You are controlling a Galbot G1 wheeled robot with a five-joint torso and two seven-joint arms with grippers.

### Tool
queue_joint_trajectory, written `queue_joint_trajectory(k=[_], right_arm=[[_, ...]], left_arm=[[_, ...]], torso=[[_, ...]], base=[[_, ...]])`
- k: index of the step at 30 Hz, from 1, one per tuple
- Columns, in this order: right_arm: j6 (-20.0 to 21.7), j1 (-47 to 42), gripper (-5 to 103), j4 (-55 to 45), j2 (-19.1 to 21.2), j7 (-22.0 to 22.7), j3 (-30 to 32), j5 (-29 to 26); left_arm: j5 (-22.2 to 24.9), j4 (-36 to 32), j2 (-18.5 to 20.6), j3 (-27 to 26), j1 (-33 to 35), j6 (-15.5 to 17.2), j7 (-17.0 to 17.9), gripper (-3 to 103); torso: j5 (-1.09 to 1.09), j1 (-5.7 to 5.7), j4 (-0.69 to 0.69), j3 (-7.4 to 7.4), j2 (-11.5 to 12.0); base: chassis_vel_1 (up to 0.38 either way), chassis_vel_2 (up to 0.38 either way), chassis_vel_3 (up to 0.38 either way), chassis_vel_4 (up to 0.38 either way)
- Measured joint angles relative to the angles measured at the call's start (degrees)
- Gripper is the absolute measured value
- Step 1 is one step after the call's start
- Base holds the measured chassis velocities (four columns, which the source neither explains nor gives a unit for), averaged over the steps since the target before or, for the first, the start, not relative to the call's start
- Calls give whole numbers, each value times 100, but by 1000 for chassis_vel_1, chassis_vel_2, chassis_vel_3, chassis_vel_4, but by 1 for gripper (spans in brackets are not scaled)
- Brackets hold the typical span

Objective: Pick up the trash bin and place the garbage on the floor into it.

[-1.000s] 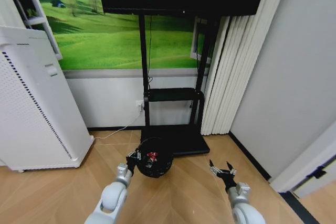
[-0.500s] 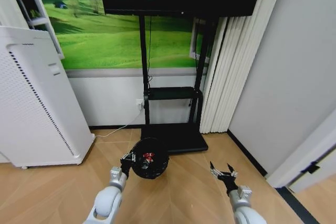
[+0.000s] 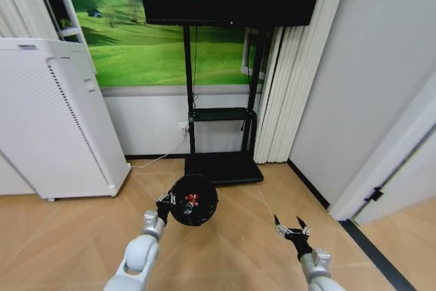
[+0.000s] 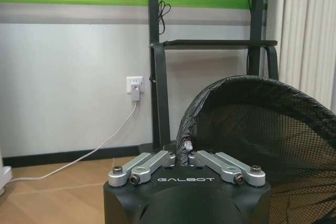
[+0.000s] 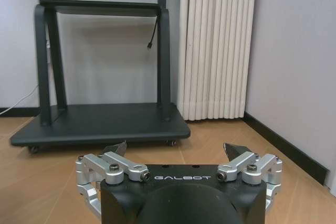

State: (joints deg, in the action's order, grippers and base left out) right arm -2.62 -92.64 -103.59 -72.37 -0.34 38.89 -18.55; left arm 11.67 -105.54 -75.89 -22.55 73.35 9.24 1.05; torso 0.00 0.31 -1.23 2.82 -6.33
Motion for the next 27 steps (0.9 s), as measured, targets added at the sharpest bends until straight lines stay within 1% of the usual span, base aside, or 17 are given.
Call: queue_joint_trajectory(k=[3, 5, 6, 8, 9, 10, 13, 14, 16, 17, 18, 19, 21, 22, 24, 25, 27], right_arm=[[69, -76, 100, -6, -10, -221, 49, 160], [108, -101, 100, -20, -19, -255, 52, 202], [120, -110, 100, -20, -31, -268, 50, 219], [130, -119, 100, -20, -41, -280, 49, 249], [129, -118, 100, -20, -47, -291, 49, 293], [129, -125, 100, -6, -50, -309, 51, 335], [128, -141, 100, 5, -48, -353, 76, 385], [128, -150, 100, 6, -48, -363, 80, 389], [128, -169, 100, 7, -54, -369, 84, 393], [128, -177, 100, 7, -59, -372, 83, 393], [127, -188, 100, 7, -60, -372, 88, 394], [127, -188, 100, 7, -60, -372, 88, 394], [105, -200, 100, 7, -64, -374, 85, 382], [68, -202, 100, 8, -62, -376, 86, 355], [-27, -198, 100, 31, -62, -379, 86, 302], [-100, -192, 100, 59, -65, -381, 83, 269], [-179, -192, 100, 78, -65, -405, 83, 229]], left_arm=[[24, 64, -11, 31, -80, 0, 4, 4], [30, 81, -22, 36, -91, 1, 4, 4], [33, 86, -25, 34, -98, 0, 3, 4], [38, 96, -29, 34, -99, 0, 5, 4], [40, 107, -32, 31, -99, 0, 6, 4], [42, 115, -34, 27, -97, -7, 0, 4], [45, 130, -41, 23, -94, -27, -23, 4], [46, 133, -47, 18, -92, -35, -24, 4], [49, 133, -56, 6, -89, -48, -24, 4], [54, 133, -59, -4, -81, -56, -22, 4], [57, 127, -62, -8, -67, -56, -19, 4], [57, 127, -62, -8, -67, -56, -19, 4], [59, 90, -60, -19, -39, -58, -19, 4], [58, 82, -61, -22, -30, -61, -7, 4], [59, 72, -69, -28, -7, -62, -8, 4], [54, 55, -78, -35, 12, -65, -11, 4], [40, 45, -87, -45, 37, -69, -6, 4]], torso=[[0, -2, -2, -1, 0], [-2, -3, -2, -2, -1], [3, -3, 0, -2, 0], [1, -3, 3, -2, -1], [-5, -3, 5, -1, 0], [3, -3, -4, -2, -1], [-1, -2, -4, 0, -1], [-2, -1, -1, 0, -1], [3, 0, -1, 0, 0], [1, 0, 4, 1, 0], [-5, 0, 2, 0, 0], [-5, 0, 2, 0, 0], [7, 2, 3, 1, 0], [-4, 2, 2, 1, 1], [-5, 1, 0, 0, 0], [4, 1, -1, 1, 1], [-1, 1, 1, 0, 1]], base=[[474, -256, -478, 255], [469, -225, -471, 171], [462, -108, -479, 117], [415, -108, -377, 40], [318, 71, -377, -31], [251, 136, -344, -162], [239, 112, -284, -196], [216, 190, -217, -253], [216, 202, -211, -253], [254, 215, -230, -203], [306, 306, -230, -297], [306, 306, -230, -297], [317, 331, -320, -315], [328, 345, -323, -333], [328, 317, -327, -336], [329, 289, -293, -315], [286, 261, -293, -266]])
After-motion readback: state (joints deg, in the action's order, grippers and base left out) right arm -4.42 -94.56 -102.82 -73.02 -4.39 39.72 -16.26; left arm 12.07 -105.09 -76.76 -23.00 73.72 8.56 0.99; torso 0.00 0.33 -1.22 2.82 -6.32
